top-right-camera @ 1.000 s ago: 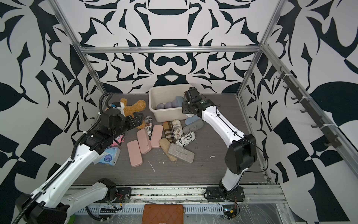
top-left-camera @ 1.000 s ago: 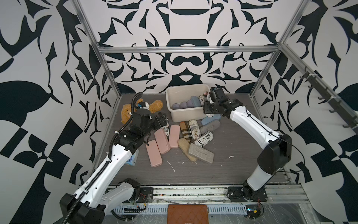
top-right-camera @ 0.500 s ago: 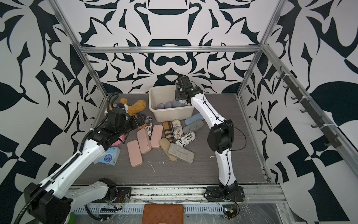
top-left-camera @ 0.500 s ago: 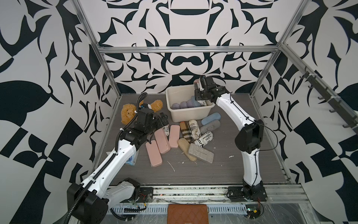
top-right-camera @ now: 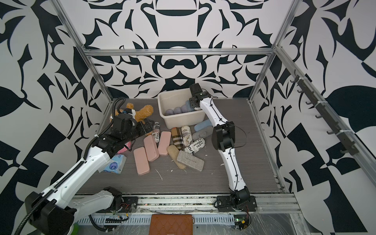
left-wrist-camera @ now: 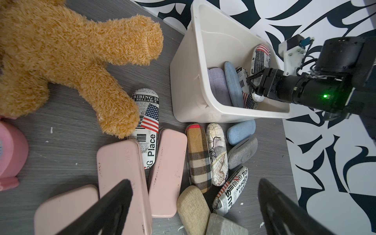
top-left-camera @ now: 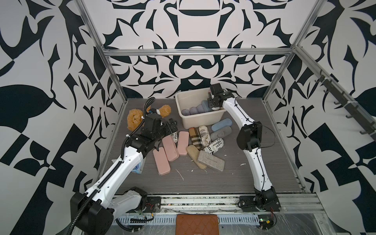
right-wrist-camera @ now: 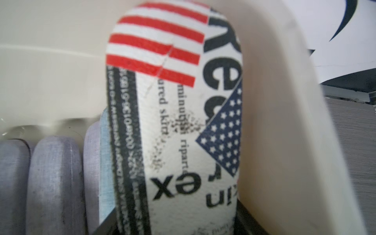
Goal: Put the glasses cases into the storage boxes
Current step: Place the glasses case in the storage box, then pick up the glasses case at the center of the board.
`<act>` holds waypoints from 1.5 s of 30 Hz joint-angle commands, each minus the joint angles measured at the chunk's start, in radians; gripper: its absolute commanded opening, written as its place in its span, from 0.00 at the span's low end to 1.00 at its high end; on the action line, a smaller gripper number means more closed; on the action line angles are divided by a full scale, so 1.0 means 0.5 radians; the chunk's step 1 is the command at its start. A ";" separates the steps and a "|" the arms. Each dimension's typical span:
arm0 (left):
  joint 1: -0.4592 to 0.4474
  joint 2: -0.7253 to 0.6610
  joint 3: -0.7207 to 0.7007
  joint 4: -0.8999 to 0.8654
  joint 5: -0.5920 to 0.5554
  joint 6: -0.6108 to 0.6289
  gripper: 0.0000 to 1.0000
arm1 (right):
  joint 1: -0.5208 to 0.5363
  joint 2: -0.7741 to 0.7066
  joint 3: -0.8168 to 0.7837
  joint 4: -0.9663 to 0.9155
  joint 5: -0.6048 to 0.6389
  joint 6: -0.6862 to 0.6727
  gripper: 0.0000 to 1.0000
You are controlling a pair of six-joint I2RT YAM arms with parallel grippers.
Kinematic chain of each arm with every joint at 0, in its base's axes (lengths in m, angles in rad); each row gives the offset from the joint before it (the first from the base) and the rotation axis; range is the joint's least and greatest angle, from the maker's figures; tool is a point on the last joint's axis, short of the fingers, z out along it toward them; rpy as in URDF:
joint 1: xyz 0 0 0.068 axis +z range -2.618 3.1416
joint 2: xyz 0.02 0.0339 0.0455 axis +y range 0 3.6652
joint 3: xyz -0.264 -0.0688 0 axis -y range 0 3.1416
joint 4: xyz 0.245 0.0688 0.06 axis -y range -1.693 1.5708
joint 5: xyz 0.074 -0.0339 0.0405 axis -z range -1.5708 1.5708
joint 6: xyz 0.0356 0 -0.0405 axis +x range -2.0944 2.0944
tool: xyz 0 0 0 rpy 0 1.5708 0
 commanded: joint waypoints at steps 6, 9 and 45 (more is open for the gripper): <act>-0.001 0.019 0.069 0.004 -0.001 0.015 0.99 | 0.009 0.048 0.087 -0.014 0.078 -0.029 0.74; 0.000 0.025 0.078 0.008 0.023 0.015 0.99 | 0.011 0.024 0.009 -0.027 0.101 -0.010 0.82; 0.002 0.010 0.078 0.084 0.312 0.036 0.99 | 0.529 -2.158 -2.233 0.635 -0.222 -0.063 0.88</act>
